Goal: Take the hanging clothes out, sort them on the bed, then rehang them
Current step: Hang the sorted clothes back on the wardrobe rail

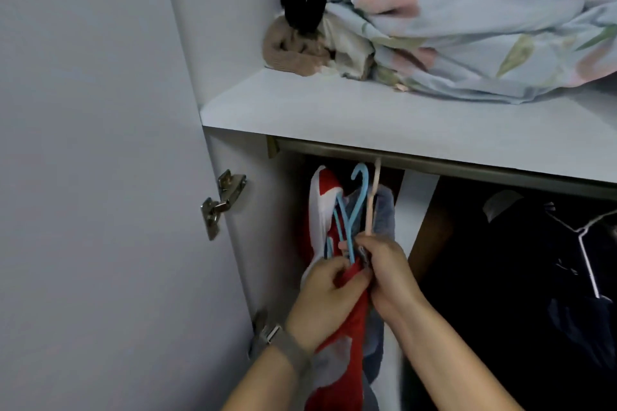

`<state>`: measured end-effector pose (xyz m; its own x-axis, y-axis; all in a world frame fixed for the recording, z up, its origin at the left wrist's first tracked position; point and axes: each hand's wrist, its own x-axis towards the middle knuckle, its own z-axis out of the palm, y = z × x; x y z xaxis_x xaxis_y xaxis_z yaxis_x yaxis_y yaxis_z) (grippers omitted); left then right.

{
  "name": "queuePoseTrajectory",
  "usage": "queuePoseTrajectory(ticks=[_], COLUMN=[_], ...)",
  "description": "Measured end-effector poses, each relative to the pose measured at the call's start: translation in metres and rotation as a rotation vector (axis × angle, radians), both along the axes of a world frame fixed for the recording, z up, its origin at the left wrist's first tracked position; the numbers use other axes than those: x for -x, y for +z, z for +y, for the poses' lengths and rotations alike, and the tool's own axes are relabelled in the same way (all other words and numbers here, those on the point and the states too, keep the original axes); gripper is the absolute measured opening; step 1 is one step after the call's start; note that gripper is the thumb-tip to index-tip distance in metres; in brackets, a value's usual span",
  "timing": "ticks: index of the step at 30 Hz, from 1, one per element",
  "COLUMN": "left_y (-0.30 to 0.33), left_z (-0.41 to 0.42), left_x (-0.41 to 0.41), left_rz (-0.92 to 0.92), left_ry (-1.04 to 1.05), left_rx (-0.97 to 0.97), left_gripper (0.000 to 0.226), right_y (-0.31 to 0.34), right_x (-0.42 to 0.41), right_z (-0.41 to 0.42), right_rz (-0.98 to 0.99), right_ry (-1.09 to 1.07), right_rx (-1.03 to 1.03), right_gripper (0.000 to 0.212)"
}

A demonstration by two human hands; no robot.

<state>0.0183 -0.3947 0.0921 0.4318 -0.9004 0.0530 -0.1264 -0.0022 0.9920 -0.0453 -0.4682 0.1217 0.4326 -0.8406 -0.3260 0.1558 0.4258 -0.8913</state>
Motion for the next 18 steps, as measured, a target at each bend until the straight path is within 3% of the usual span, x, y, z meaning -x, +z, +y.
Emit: queuePoseTrajectory(ticks=[3, 7, 11, 18], left_y=[0.010, 0.024, 0.025, 0.007], left_z=[-0.015, -0.037, -0.070, -0.110], left_x=[-0.028, -0.074, -0.121, -0.145], left_rz=[0.098, 0.180, -0.103, -0.463], left_ry=[0.003, 0.129, 0.204, 0.174], left_rx=[-0.007, -0.075, -0.214, -0.368], left_gripper=[0.021, 0.027, 0.034, 0.029], right_y=[0.013, 0.020, 0.004, -0.004], right_x=[-0.020, -0.032, -0.045, -0.045], right_z=[-0.010, -0.028, -0.043, -0.063], right_rz=[-0.074, -0.156, -0.145, -0.098], right_ry=[0.058, 0.062, 0.028, 0.088], right_rx=[-0.012, -0.049, -0.089, -0.073], right_gripper=[0.023, 0.014, 0.025, 0.028])
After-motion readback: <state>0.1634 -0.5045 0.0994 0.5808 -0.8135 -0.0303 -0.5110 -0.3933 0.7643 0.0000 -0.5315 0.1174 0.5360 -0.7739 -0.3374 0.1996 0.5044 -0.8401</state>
